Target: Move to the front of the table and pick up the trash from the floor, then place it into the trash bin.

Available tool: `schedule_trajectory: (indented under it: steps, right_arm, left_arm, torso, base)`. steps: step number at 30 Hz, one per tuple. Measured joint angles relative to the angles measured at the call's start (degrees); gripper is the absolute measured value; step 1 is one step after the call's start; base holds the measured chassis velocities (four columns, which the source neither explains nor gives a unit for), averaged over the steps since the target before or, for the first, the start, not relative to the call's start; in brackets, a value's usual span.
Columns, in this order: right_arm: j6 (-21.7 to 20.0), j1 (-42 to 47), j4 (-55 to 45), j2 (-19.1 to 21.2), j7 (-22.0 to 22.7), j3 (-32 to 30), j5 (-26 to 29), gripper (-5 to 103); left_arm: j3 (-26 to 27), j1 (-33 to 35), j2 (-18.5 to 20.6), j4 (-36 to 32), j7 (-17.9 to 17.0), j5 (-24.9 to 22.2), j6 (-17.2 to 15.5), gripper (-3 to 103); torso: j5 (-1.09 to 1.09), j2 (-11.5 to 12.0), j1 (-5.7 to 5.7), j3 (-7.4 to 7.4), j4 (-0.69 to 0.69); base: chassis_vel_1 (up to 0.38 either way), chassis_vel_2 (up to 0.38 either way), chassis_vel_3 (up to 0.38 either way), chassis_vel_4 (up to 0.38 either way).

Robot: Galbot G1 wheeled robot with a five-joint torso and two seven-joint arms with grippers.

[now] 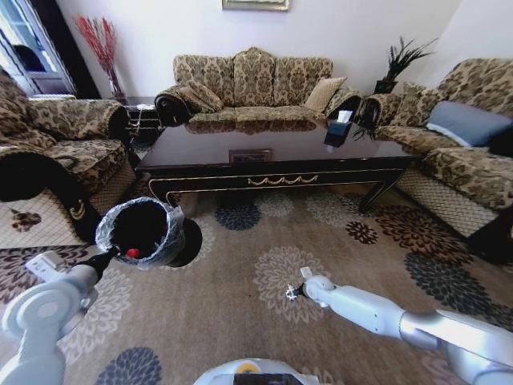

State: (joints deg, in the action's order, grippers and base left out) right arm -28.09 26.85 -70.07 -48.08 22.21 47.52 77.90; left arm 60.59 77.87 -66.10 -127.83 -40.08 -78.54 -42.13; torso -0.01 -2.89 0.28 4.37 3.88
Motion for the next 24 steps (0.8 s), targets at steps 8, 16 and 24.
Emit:
schedule_trajectory:
  steps: [8, 16, 24]
  right_arm:
    - [0.36, 1.57, 0.82, 0.0, -0.53, -2.56, 0.16, 91]
    - [0.37, 3.02, 1.18, -0.26, -0.79, -3.97, -0.14, 59]
    - [0.33, 3.98, 1.07, -0.18, -1.92, -4.79, -1.46, 32]
  left_arm:
    - [-0.01, 0.16, 0.55, 0.07, 0.35, 0.07, 0.0, 2]
    - [-0.01, 0.3, 1.05, -0.32, 0.41, 0.06, 0.0, 2]
    - [-0.1, 0.37, 1.04, -0.33, 0.41, 0.14, 0.0, 2]
  torso:
    - [0.01, 0.0, 0.0, 0.0, 0.02]
    - [0.01, 0.0, 0.0, 0.0, 0.01]
    - [0.02, 0.0, 0.0, 0.0, 0.0]
  base:
    - [0.0, 0.0, 0.0, 0.0]
    - [0.0, 0.0, 0.0, 0.0]
    - [0.0, 0.0, 0.0, 0.0]
